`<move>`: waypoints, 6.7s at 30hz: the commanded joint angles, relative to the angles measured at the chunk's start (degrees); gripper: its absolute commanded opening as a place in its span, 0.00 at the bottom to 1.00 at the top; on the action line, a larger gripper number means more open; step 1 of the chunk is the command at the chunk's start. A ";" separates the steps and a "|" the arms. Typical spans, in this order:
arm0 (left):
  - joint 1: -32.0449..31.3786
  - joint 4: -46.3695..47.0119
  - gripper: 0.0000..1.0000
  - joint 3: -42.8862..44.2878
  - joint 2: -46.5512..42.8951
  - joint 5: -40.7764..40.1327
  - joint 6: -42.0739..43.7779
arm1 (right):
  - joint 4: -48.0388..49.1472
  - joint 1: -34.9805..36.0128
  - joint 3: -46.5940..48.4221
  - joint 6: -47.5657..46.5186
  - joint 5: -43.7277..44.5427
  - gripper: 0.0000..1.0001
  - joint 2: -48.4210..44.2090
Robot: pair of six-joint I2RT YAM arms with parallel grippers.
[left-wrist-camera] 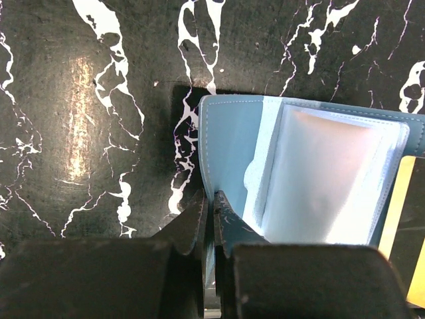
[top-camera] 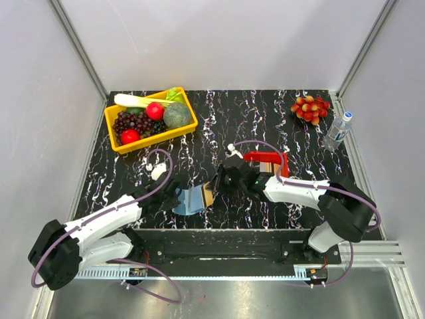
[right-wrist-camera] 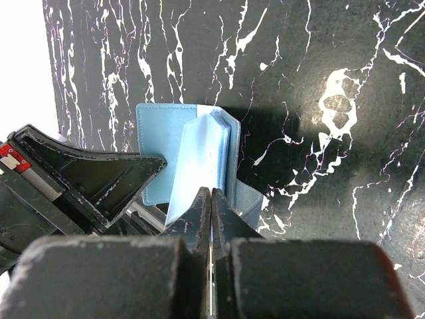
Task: Put the credit cards into the card holder
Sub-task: Open the card holder at the center of the board, then insert the credit card into the card holder.
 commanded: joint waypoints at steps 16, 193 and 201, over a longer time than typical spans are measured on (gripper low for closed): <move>0.30 7.99 0.00 -3.37 8.62 1.00 0.89 | -1.65 -0.67 -1.34 1.07 6.76 0.00 -2.09; -0.05 13.18 0.00 -1.79 10.82 3.99 5.64 | 11.17 0.47 -3.63 2.83 2.74 0.00 3.09; -0.05 13.27 0.00 -1.27 14.07 3.02 5.55 | 17.42 -0.59 -5.47 5.28 -1.41 0.00 4.33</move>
